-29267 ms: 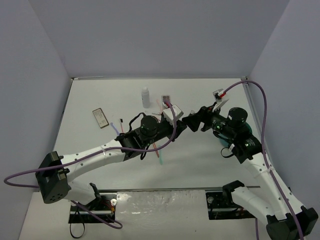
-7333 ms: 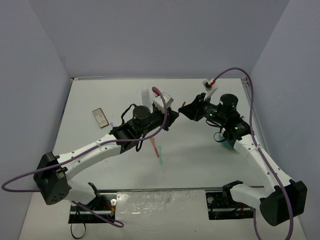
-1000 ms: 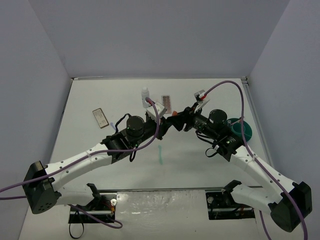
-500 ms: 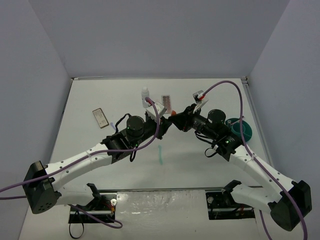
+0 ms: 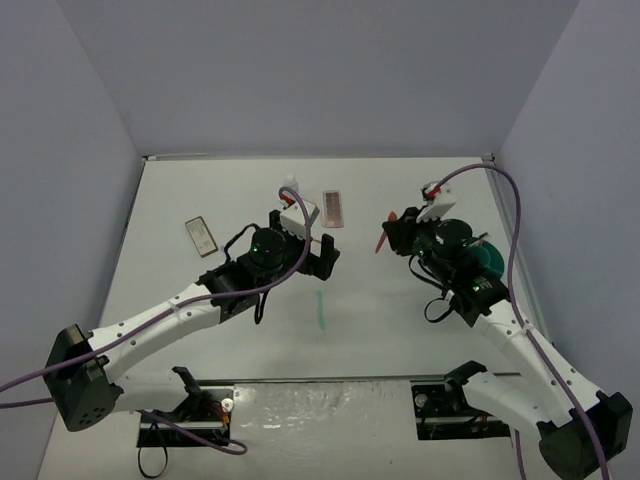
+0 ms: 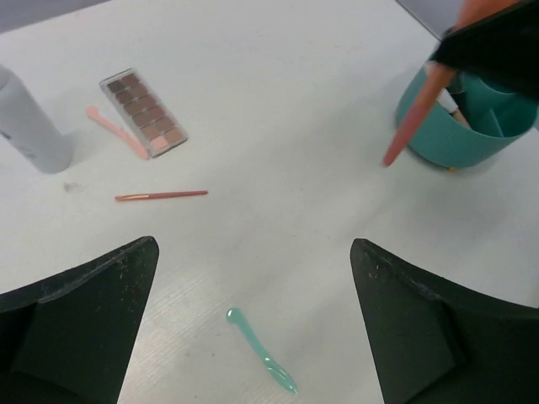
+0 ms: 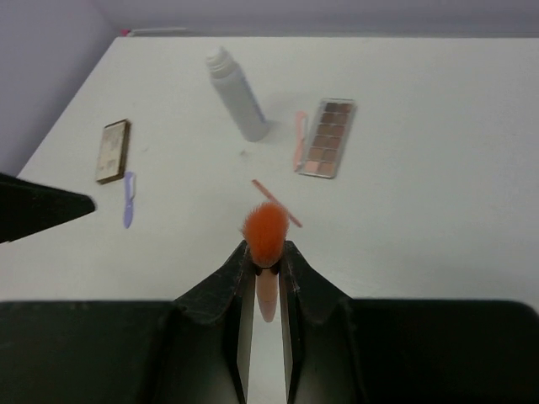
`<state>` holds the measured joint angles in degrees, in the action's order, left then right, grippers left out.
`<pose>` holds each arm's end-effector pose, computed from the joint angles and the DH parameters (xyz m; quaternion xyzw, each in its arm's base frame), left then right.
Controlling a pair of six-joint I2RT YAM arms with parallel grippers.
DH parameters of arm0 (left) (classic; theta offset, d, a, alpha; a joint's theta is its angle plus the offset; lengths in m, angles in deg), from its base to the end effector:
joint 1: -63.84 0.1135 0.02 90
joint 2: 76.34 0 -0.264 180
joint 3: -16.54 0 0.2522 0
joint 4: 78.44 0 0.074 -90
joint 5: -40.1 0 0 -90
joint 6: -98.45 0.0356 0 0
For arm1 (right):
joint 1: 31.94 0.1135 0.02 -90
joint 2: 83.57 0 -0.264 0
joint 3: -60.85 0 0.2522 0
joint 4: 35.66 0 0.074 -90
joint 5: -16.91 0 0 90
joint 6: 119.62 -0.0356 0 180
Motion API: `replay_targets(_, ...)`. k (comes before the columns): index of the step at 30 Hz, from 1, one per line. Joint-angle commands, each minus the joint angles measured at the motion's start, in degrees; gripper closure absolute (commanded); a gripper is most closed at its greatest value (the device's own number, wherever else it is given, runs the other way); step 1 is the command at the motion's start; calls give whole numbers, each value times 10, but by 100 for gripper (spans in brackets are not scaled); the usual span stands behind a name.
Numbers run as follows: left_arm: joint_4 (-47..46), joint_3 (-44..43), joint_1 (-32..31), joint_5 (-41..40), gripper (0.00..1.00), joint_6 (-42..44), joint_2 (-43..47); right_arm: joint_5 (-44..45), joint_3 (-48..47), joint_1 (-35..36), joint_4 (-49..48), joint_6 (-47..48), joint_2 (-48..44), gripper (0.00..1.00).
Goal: Organize the makeup
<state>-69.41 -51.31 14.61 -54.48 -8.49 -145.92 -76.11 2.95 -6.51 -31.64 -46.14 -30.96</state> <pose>0.1899 -0.2159 0.3329 0.1895 0.7464 -0.3220 0.5507 0.1982 0.0963 0.3489 -0.0731 0.6954 0.2730 0.6607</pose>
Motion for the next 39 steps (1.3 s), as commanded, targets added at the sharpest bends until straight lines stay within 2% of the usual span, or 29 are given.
replay_targets(1, 98, -47, 51, -17, 3, -34, 41, 94, -33, -72, 6, 23, -22, 100)
replay_targets(8, 320, -115, 164, 5, 3, -49, 60, 126, -38, -194, 5, 30, -6, 100)
replay_targets(10, 343, -118, 180, 15, 3, -41, 69, 126, -37, -223, 0, 29, 0, 100)
replay_targets(16, 336, -68, 204, 20, 3, -3, 117, 116, -33, -319, -30, 23, 25, 100)
replay_targets(21, 338, -51, 232, 32, 3, 1, 133, 93, -27, -358, -48, 18, 59, 100)
replay_targets(39, 320, -30, 320, 106, 3, -36, 138, 42, 59, -369, -141, -5, 122, 100)
